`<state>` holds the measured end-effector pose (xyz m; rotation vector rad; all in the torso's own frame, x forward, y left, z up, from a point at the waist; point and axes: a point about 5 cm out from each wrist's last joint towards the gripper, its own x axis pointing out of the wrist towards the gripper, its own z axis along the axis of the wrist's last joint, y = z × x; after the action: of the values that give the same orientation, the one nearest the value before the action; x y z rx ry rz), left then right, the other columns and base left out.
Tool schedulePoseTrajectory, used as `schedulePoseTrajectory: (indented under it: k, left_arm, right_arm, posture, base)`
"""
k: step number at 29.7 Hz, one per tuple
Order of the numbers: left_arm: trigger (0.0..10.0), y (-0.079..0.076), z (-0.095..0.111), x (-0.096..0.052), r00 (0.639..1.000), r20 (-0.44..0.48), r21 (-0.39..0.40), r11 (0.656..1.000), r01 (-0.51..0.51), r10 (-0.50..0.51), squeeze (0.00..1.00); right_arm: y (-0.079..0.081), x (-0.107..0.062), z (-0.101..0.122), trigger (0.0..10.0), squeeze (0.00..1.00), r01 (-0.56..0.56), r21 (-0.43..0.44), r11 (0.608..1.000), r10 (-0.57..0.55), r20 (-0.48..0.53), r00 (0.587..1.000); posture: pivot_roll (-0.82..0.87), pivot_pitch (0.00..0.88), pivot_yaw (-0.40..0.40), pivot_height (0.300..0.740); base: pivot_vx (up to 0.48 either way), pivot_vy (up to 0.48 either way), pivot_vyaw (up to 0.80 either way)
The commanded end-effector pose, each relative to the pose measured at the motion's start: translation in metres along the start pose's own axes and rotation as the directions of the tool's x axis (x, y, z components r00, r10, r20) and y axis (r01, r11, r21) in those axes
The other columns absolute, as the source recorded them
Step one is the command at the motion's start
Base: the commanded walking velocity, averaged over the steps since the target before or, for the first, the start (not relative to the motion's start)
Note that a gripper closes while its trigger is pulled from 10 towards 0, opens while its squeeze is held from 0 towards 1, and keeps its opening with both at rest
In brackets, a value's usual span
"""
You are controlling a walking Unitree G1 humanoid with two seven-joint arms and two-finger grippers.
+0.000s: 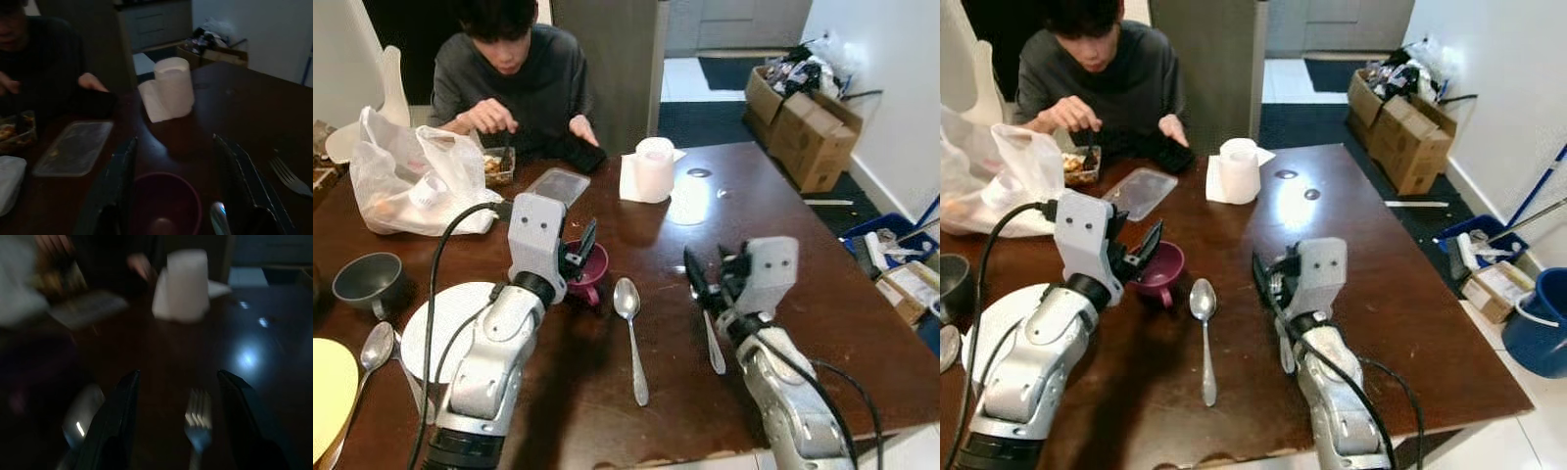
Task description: Setting the table
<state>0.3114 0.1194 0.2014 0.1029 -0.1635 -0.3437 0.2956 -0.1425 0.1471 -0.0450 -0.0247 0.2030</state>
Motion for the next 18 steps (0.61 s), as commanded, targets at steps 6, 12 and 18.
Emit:
schedulePoseTrajectory:
  k: [6,12,18]
  left_arm:
    - [10.0,0.008,0.013,0.000,0.985,-0.038,0.038,0.984,0.171,-0.170,0.00]
    - [10.0,0.011,0.023,-0.004,0.953,-0.065,0.095,0.949,0.301,-0.296,0.00]
    - [10.0,0.011,0.024,-0.007,0.943,-0.078,0.096,0.939,0.331,-0.325,0.00]
  right_arm:
    - [-0.013,-0.002,-0.033,10.0,0.00,0.086,0.019,0.996,-0.080,-0.193,0.978]
    - [-0.014,0.007,-0.044,10.0,0.00,0.043,0.098,0.994,-0.013,-0.289,0.957]
    - [-0.012,0.013,-0.051,10.0,0.00,0.004,0.112,0.994,0.035,-0.338,0.941]
  posture:
    - [-0.06,0.000,0.116,0.740]
    - [-0.05,0.000,0.122,0.740]
    - [-0.04,0.000,0.119,0.740]
  base:
    - [0.000,0.000,0.00]
    - [0.000,0.000,0.00]
    - [0.000,0.000,0.00]
